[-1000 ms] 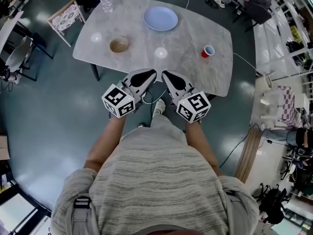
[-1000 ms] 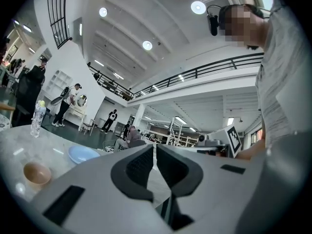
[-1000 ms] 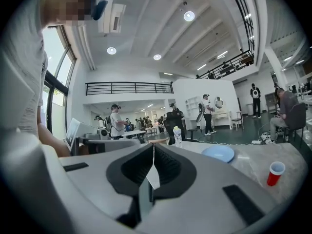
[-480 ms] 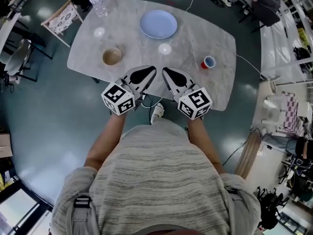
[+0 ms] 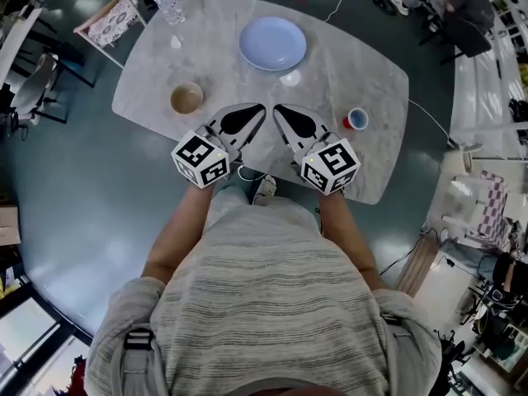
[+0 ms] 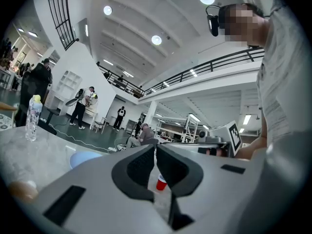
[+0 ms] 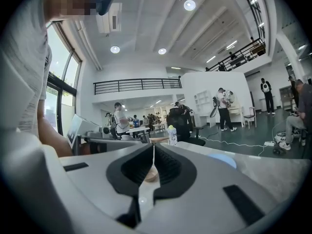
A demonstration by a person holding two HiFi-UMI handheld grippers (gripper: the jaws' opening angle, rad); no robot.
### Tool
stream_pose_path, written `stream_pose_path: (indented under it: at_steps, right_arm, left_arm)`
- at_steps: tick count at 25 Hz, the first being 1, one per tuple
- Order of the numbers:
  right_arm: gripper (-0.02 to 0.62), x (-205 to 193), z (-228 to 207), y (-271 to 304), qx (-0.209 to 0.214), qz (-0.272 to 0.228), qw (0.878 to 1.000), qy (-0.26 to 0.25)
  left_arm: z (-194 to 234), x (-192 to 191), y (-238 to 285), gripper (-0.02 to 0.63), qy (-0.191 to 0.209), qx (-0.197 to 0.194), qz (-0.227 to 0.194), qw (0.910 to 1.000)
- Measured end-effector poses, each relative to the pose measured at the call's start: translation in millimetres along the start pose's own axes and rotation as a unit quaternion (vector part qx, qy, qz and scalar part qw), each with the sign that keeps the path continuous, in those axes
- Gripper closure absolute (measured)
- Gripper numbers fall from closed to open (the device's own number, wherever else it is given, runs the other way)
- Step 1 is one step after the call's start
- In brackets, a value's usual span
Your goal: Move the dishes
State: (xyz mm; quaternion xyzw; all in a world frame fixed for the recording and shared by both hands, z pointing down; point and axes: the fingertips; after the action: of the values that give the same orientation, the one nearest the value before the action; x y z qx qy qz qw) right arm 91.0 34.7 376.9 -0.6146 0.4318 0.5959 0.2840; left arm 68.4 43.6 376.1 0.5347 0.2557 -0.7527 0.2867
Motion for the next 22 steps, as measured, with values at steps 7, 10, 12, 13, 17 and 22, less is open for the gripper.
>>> stream_pose_path:
  at_steps: [7, 10, 12, 13, 17, 22]
  right_arm:
    - [0.575, -4, 9, 41, 0.02, 0.013, 1.0, -0.013]
    - [0.575, -4, 13, 63, 0.016, 0.02, 1.0, -0.011]
    - [0.575, -3, 14, 78, 0.01, 0.025, 1.0, -0.009]
    - [0.575, -3, 14, 85, 0.007, 0.027, 1.0, -0.008]
    - [0.575, -1, 18, 117, 0.001, 0.031, 0.999, -0.007]
    - [0.575, -10, 22, 152, -0.002, 0.047, 0.999, -0.004]
  left_arm:
    - [41, 7, -29, 0.584, -0.004, 0.029, -0.011, 0.9995]
    - [64, 10, -45, 0.584, -0.007, 0.032, -0.004, 0.9995]
    - [80, 10, -53, 0.584, -0.011, 0.029, 0.008, 0.9995]
    - [88, 10, -58, 0.584, -0.011, 0.028, 0.015, 0.9994]
    - [119, 13, -74, 0.584, -0.011, 0.025, 0.037, 0.999]
    - [153, 18, -91, 0.584, -0.01, 0.025, 0.054, 0.9982]
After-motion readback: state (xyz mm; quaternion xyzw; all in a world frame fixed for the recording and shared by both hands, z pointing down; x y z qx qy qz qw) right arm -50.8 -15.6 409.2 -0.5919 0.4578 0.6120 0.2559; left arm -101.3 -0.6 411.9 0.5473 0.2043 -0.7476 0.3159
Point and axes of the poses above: the fingertips, and each gripper's own axes: y forward along the fingers, z to its left, x out of its top, and after that the axes turned 11 degrees about -x, right-handed
